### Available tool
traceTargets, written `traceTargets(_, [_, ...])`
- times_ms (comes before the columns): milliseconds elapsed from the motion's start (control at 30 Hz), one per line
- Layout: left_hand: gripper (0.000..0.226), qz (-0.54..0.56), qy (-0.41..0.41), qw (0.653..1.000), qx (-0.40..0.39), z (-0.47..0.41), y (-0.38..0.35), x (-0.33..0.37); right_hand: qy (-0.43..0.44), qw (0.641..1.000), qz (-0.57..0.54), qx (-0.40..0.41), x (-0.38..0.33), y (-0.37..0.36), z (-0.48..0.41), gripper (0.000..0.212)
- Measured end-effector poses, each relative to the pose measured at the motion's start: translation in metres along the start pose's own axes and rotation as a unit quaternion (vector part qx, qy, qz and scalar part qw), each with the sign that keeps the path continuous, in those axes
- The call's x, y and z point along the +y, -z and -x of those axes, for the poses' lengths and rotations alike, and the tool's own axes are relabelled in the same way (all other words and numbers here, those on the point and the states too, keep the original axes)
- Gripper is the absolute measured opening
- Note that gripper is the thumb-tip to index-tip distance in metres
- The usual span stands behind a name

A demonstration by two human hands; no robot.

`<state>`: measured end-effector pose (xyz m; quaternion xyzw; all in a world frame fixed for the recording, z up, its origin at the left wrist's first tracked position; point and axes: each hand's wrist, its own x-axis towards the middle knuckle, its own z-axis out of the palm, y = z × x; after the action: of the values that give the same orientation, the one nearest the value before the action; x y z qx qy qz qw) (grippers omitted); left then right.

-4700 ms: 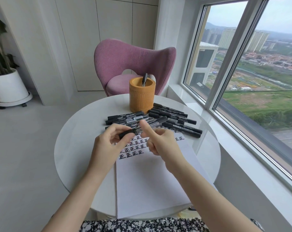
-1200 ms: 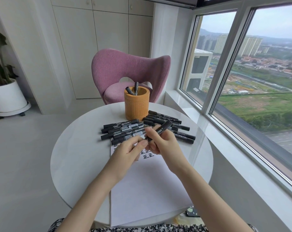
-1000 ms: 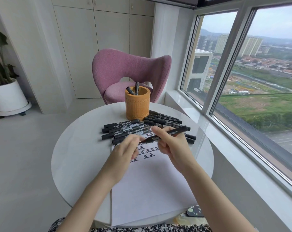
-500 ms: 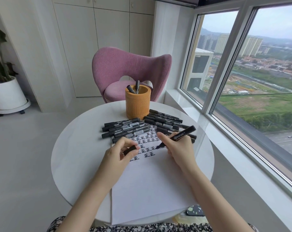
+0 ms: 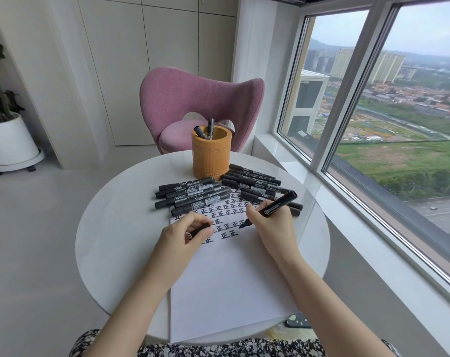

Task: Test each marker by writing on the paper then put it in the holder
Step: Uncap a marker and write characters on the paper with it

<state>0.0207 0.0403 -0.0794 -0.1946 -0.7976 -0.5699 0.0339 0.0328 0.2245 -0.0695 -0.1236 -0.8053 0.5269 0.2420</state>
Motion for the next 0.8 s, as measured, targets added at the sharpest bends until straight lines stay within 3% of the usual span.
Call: traceTargets(800, [0.010, -0.007, 0.006, 1.000, -0.005, -0.0006, -0.0002, -0.0060, 0.005, 1.000, 0.022, -0.002, -0.0037, -0.0017, 0.0040, 0.033])
